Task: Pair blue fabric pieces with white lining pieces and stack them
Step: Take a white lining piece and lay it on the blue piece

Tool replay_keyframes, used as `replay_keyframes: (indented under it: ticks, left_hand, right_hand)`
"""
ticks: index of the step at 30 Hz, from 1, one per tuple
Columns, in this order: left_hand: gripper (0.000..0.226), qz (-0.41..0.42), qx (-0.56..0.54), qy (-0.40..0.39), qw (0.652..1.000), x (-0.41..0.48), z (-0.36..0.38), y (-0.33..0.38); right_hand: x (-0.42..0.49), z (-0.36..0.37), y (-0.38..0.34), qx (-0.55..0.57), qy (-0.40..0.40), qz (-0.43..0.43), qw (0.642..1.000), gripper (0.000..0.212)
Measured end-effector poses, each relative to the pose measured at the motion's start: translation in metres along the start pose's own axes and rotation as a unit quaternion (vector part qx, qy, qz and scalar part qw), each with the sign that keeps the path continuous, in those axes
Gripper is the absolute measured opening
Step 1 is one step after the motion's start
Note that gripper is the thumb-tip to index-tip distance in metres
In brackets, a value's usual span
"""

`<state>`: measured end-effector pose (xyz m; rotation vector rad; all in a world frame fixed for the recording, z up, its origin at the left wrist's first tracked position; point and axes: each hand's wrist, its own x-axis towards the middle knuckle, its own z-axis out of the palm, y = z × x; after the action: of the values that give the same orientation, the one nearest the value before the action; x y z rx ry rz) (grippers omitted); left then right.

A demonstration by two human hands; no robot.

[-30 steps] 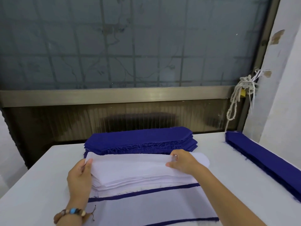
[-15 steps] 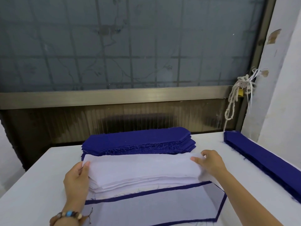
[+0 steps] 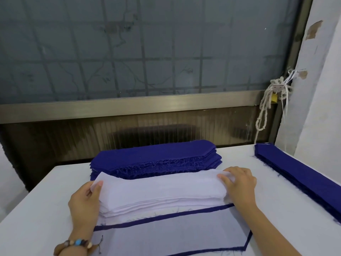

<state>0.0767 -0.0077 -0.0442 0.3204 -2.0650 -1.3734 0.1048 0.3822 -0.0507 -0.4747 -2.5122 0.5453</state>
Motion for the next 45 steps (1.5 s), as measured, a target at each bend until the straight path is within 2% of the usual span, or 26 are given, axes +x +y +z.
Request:
replay_keyframes:
  ticks: [2, 4, 8, 10, 15, 18, 23, 26, 29, 36, 45]
  left_hand:
    - [0.020, 0.007, 0.004, 0.015, 1.000, 0.000, -0.001, 0.000]
    - [0.025, 0.015, 0.007, 0.028, 0.999, 0.000, -0.003, 0.004]
    - [0.028, 0.008, 0.002, 0.025, 1.000, 0.005, -0.007, 0.006]
    - [0.032, -0.009, 0.002, -0.004, 1.000, 0.009, -0.010, 0.006]
    - [0.027, -0.025, 0.015, -0.080, 0.996, 0.010, -0.030, 0.021]
    - [0.024, -0.039, 0.043, -0.093, 0.994, 0.000, -0.048, 0.030]
    - [0.018, -0.052, 0.134, -0.102, 0.984, -0.027, -0.069, 0.026]
    - [0.023, -0.072, 0.156, -0.137, 0.975, -0.034, -0.078, 0.013]
    - [0.029, -0.053, 0.145, -0.154, 0.976, -0.043, -0.084, 0.001]
    - [0.031, -0.020, 0.156, -0.169, 0.973, -0.050, -0.086, -0.014]
    - [0.025, -0.029, 0.075, -0.190, 0.979, -0.047, -0.090, -0.003]
  right_hand:
    - [-0.002, -0.002, -0.002, 0.141, 0.006, 0.013, 0.990, 0.006]
    - [-0.004, -0.007, -0.006, 0.299, 0.042, 0.025, 0.953, 0.012]
    - [-0.005, -0.016, -0.009, 0.352, 0.043, 0.034, 0.934, 0.008]
    - [-0.005, -0.021, -0.009, 0.375, 0.039, 0.051, 0.925, 0.008]
    - [-0.017, -0.034, -0.002, 0.355, -0.011, 0.079, 0.932, 0.008]
    - [-0.031, -0.041, 0.005, 0.358, -0.047, 0.083, 0.929, 0.009]
    - [-0.052, -0.045, 0.013, 0.278, -0.083, 0.069, 0.955, 0.012]
    - [-0.061, -0.044, 0.017, 0.247, -0.091, 0.046, 0.964, 0.014]
    - [-0.070, -0.041, 0.021, 0.230, -0.103, 0.035, 0.967, 0.020]
    - [-0.074, -0.040, 0.023, 0.202, -0.092, 0.025, 0.975, 0.020]
    - [-0.077, -0.057, 0.026, 0.298, -0.056, 0.032, 0.952, 0.015]
